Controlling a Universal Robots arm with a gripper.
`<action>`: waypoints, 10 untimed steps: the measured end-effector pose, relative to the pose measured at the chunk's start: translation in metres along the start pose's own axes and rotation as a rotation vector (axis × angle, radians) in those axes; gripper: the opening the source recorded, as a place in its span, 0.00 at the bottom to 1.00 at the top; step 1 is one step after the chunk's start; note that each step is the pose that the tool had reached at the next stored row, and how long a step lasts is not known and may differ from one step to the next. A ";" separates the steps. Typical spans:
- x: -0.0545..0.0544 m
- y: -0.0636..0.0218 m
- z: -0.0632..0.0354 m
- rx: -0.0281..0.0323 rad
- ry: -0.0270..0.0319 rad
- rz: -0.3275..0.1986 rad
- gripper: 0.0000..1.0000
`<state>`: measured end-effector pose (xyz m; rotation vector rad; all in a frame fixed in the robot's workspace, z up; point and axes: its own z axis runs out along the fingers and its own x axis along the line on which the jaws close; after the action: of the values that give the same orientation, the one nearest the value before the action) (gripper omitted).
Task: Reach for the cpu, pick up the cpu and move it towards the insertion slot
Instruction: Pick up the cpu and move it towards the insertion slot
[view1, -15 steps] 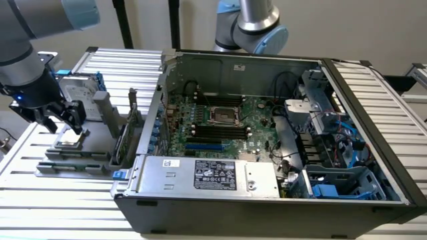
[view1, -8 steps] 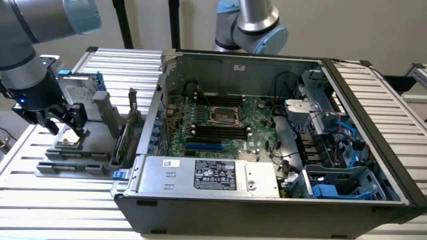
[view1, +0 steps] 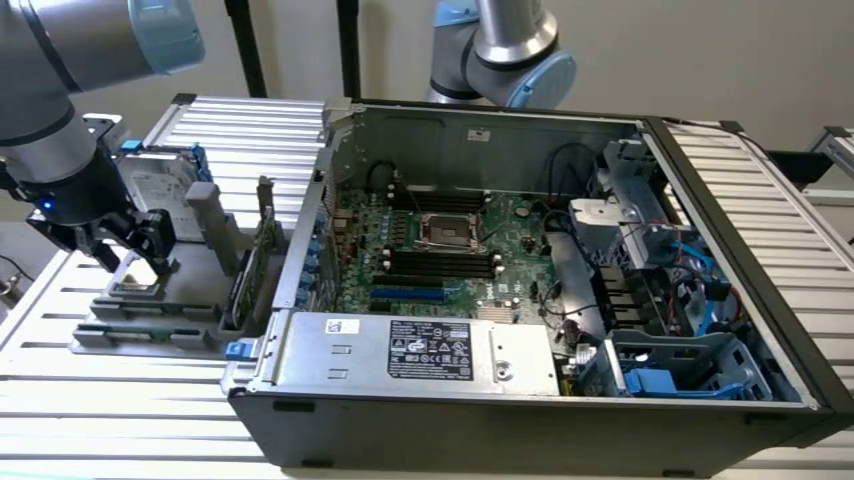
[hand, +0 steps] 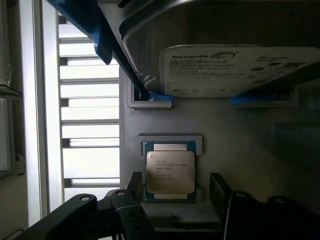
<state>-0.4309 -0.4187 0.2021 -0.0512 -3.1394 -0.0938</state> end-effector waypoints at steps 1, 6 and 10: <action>0.000 0.0001 0.0006 0.0000 0.0000 0.000 0.65; 0.001 0.0014 0.0030 0.0000 0.0002 0.003 0.65; 0.002 0.0024 0.0051 0.0005 0.0002 0.005 0.65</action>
<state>-0.4328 -0.4160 0.1972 -0.0588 -3.1389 -0.0931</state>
